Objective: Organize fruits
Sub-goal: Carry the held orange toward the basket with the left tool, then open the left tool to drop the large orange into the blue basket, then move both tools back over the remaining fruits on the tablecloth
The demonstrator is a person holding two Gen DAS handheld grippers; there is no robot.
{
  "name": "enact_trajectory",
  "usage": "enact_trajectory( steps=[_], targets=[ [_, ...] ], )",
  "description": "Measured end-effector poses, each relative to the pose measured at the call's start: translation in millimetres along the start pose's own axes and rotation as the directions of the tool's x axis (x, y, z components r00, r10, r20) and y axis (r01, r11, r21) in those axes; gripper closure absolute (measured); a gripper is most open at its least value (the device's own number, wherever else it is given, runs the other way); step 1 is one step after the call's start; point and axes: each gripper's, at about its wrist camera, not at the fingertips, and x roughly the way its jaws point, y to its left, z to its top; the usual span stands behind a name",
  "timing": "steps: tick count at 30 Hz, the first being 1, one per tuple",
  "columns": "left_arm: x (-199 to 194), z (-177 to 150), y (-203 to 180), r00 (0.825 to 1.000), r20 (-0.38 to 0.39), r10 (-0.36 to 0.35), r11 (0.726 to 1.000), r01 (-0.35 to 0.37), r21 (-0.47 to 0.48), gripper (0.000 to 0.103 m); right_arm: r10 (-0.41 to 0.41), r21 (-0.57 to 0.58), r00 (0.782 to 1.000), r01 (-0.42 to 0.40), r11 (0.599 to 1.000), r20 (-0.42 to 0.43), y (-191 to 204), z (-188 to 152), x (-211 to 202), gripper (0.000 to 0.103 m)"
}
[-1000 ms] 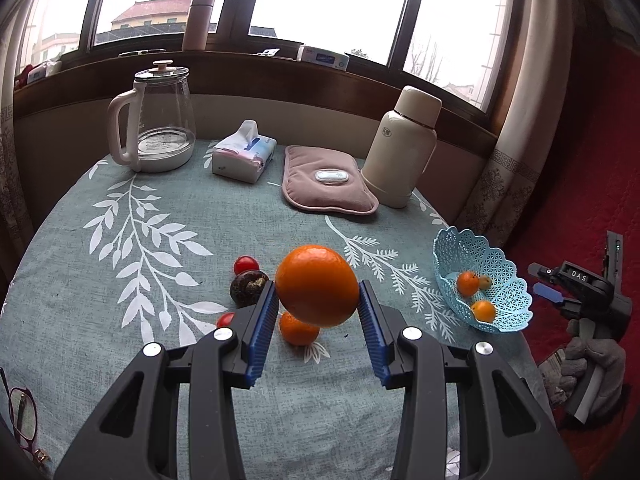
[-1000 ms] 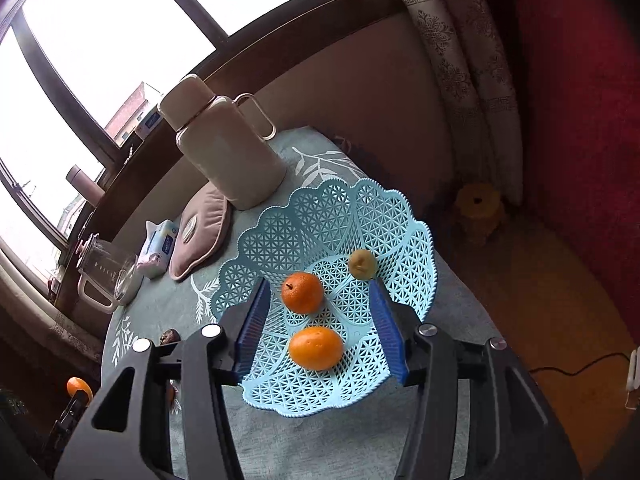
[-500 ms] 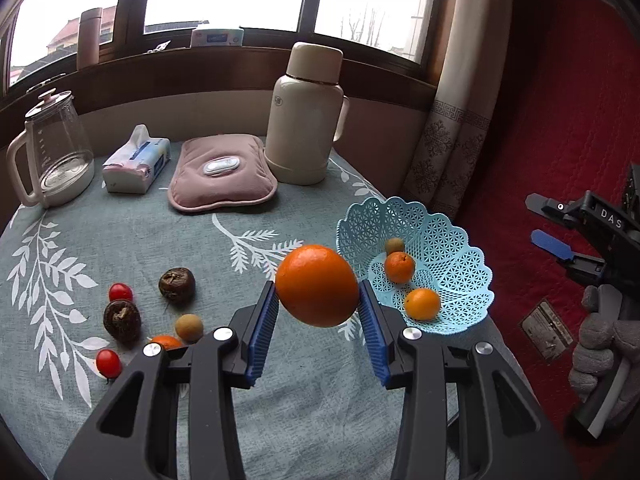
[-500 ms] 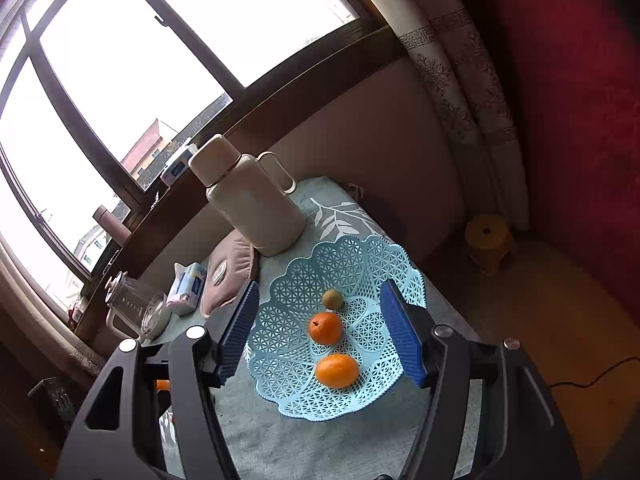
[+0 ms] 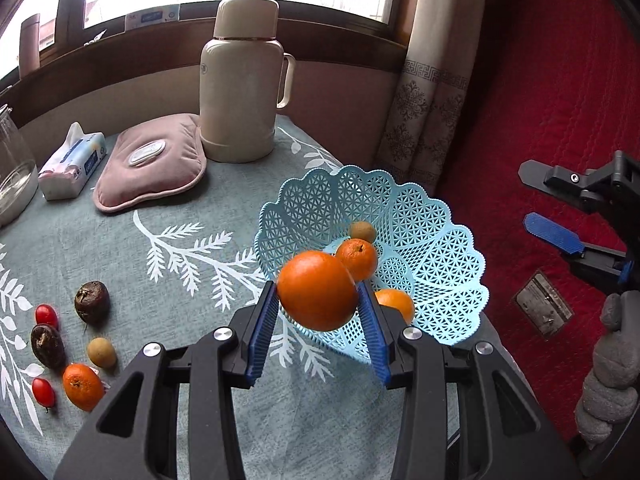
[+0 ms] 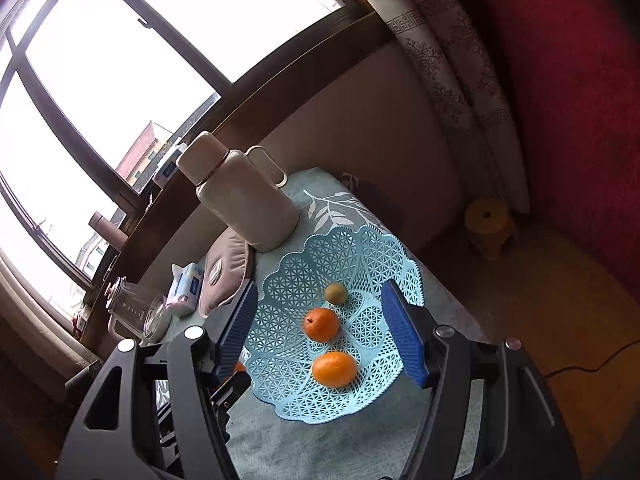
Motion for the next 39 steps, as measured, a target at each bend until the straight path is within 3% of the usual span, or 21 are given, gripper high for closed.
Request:
enact_trajectory(
  steps=[1, 3, 4, 5, 9, 14, 26, 39],
  targets=[
    [0, 2, -1, 1.0, 0.007, 0.001, 1.0, -0.001, 0.003, 0.059, -0.002, 0.004, 1.0, 0.002, 1.0, 0.0, -1, 0, 0, 0.037],
    [-2, 5, -1, 1.0, 0.014, 0.003, 1.0, -0.003, 0.001, 0.039, -0.004, 0.013, 1.0, 0.004, 1.0, 0.001, -3, 1, 0, 0.037],
    [-4, 5, -1, 1.0, 0.024, 0.008, 1.0, -0.007, -0.001, 0.023, -0.006, 0.019, 1.0, 0.006, 1.0, 0.003, -5, 2, 0, 0.037],
    [-6, 5, 1, 0.999, 0.037, 0.01, 1.0, -0.01, -0.004, 0.02, -0.005, 0.026, 1.0, 0.005, 1.0, 0.006, -6, 2, -1, 0.037],
    [-12, 5, 11, 0.999, 0.034, 0.019, 0.999, -0.018, -0.043, 0.019, -0.008, 0.043, 1.0, 0.007, 0.999, 0.023, -9, 3, -6, 0.031],
    [-25, 4, 20, 0.992, 0.066, 0.111, 0.992, -0.107, -0.06, 0.008, 0.008, 0.031, 0.999, -0.01, 0.999, 0.038, -3, 3, -13, 0.031],
    [-68, 9, 63, 0.97, 0.128, 0.206, 0.968, -0.183, -0.173, 0.005, 0.095, -0.072, 0.986, -0.086, 0.994, 0.138, 28, -2, -37, 0.024],
    [-109, -3, 118, 0.943, 0.138, 0.303, 0.93, -0.261, -0.257, 0.005, 0.115, -0.139, 0.988, -0.099, 0.985, 0.108, 54, -17, -30, 0.024]
  ],
)
